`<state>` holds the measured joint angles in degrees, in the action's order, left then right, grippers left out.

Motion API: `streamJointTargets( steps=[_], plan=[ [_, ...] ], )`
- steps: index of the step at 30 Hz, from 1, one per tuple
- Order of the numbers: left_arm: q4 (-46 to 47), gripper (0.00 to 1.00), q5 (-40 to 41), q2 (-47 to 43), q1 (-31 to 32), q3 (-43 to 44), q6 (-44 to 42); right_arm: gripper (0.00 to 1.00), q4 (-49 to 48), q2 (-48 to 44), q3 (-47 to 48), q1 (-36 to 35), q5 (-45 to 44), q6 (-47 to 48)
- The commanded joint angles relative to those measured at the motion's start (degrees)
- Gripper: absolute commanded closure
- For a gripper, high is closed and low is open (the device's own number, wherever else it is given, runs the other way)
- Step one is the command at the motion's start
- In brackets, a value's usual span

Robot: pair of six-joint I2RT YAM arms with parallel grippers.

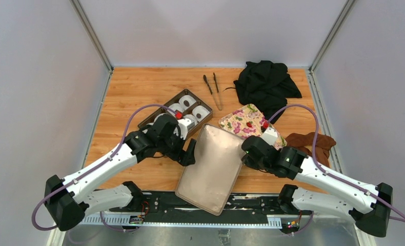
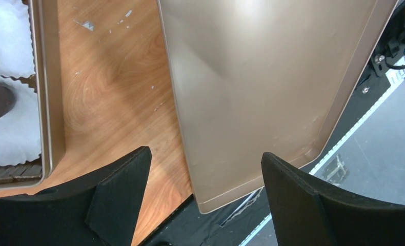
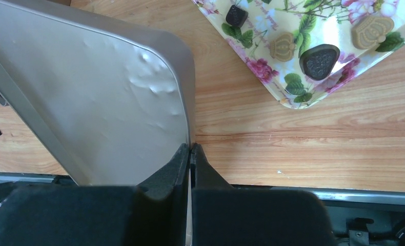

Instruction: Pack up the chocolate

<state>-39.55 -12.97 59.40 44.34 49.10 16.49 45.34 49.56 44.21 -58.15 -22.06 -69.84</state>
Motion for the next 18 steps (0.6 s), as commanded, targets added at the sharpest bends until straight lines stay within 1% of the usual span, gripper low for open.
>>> streamJointTargets(
  steps=[1,7,12,14,18],
  plan=[
    [5.56,0.16,-7.53,0.00,-3.35,-2.39,-0.41,1.00,-3.48,-0.89,2.02,0.29,-0.51,1.33],
    [7.50,0.16,-10.62,1.15,-5.44,-4.31,-0.39,1.00,-9.17,-3.17,0.03,1.41,2.43,1.09],
    [11.09,0.17,-15.67,0.45,-7.33,-6.23,1.11,1.00,-10.61,-3.81,-0.74,1.97,4.05,0.79],
    [11.64,0.19,-18.85,-0.03,-8.01,-6.45,1.44,1.00,-10.95,-4.17,-1.15,2.15,4.21,0.53],
    [11.95,0.28,-24.04,-1.26,-9.62,-6.18,2.35,1.00,-10.98,-4.87,-2.49,2.93,4.67,-0.53]
  ],
)
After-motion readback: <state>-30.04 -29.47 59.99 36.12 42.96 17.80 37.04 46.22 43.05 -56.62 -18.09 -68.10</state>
